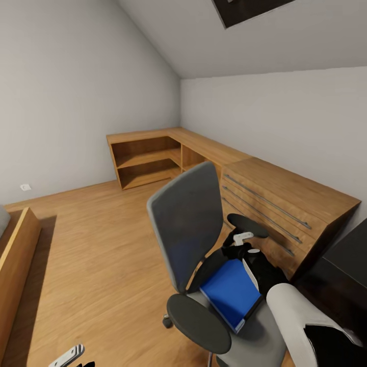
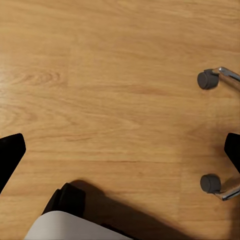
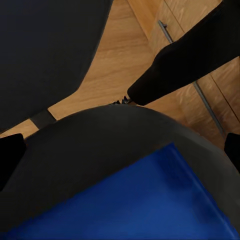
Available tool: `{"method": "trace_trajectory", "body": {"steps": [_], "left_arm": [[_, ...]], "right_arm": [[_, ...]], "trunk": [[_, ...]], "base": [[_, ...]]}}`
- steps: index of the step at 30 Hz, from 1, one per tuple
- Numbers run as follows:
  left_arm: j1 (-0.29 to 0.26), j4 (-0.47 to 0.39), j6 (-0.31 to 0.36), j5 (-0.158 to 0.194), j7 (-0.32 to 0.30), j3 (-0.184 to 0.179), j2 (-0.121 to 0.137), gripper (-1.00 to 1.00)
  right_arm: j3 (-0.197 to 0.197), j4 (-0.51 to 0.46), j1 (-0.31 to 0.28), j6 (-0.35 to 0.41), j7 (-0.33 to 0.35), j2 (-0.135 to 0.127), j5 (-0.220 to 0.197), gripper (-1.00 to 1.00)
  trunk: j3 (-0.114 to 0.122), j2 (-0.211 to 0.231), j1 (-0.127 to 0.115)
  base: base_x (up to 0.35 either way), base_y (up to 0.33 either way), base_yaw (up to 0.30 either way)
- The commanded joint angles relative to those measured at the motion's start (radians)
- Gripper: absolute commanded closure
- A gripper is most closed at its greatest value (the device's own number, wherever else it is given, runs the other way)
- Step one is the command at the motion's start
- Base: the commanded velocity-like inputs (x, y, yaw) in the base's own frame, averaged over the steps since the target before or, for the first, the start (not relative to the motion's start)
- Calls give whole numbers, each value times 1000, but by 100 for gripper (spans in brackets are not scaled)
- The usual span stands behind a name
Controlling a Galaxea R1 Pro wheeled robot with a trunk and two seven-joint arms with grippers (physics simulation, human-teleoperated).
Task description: In the bedroom, organize the workspace by keeping the computer under the desk, ensuring the monitor is on the desk, placing the keyboard on the desk next to the monitor, placing the mouse on the desk next to the keyboard, moving the folder from the swivel chair onto the desk next to the mouse, stacking the notebook on top of the folder with the pen on top of the notebook, and positioning the swivel chair next to the desk.
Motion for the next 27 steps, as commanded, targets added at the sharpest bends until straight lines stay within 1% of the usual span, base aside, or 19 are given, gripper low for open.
{"method": "trace_trajectory", "body": {"steps": [1, 22, 27], "left_arm": [[0, -1, 6, 1, -5, 3, -1, -100], [0, 2, 4, 1, -4, 17, -1, -100], [0, 17, 4, 1, -4, 18, -1, -100]], "right_arm": [[-7, -2, 0, 5, 5, 1, 10, -100], [-5, -1, 0, 7, 1, 4, 12, -100], [-6, -3, 0, 10, 1, 2, 12, -100]], "trunk": [[-4, -8, 4], [-70, -155, 84], [-70, -155, 84]], "base": [[0, 0, 0], [0, 0, 0], [0, 0, 0]]}}
